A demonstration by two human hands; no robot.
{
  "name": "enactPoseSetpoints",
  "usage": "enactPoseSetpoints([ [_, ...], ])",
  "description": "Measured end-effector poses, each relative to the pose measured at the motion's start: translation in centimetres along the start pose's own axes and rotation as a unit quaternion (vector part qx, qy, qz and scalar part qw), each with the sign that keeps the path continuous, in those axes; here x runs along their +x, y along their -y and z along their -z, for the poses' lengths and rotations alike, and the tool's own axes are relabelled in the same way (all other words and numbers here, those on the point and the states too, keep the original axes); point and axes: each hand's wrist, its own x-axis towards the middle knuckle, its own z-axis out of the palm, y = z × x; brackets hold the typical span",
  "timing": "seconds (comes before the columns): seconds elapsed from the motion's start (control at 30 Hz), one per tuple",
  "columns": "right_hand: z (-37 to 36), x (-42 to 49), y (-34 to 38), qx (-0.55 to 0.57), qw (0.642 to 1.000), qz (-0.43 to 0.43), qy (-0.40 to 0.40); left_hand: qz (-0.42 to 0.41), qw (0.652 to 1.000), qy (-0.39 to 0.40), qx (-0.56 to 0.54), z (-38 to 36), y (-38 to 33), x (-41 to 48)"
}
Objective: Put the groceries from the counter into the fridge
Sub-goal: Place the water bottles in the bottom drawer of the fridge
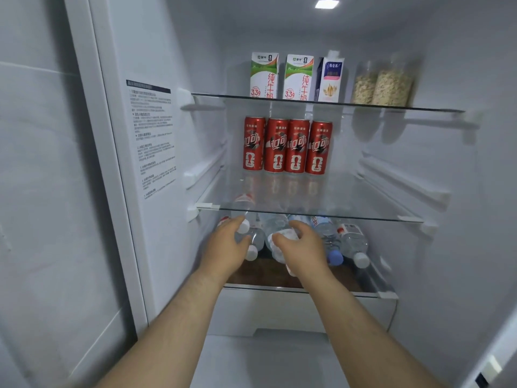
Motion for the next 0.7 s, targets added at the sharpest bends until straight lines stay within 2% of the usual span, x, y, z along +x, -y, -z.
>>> enactPoseSetpoints([
  [0.13,-0.6,0.6,-0.2,-0.032,0.999,0.008,0.028,0.005,0.999,-0.032,-0.018,-0.1,0.0,-0.1],
  [0.3,-0.9,0.3,-0.7,-0.039,0.991,0.052,0.120,0.012,0.998,-0.044,-0.037,-0.3,0.1,0.0],
  [0.53,-1.4,0.9,-0.6,-0.116,0.980,0.091,0.130,0.019,0.994,-0.051,-0.092,-1.2,0.1,-0.2],
  [0.7,-0.6,2.2,-0.9,-0.201,0.960,0.105,0.165,0.040,0.991,-0.054,-0.115,-1.1,0.4,-0.2],
])
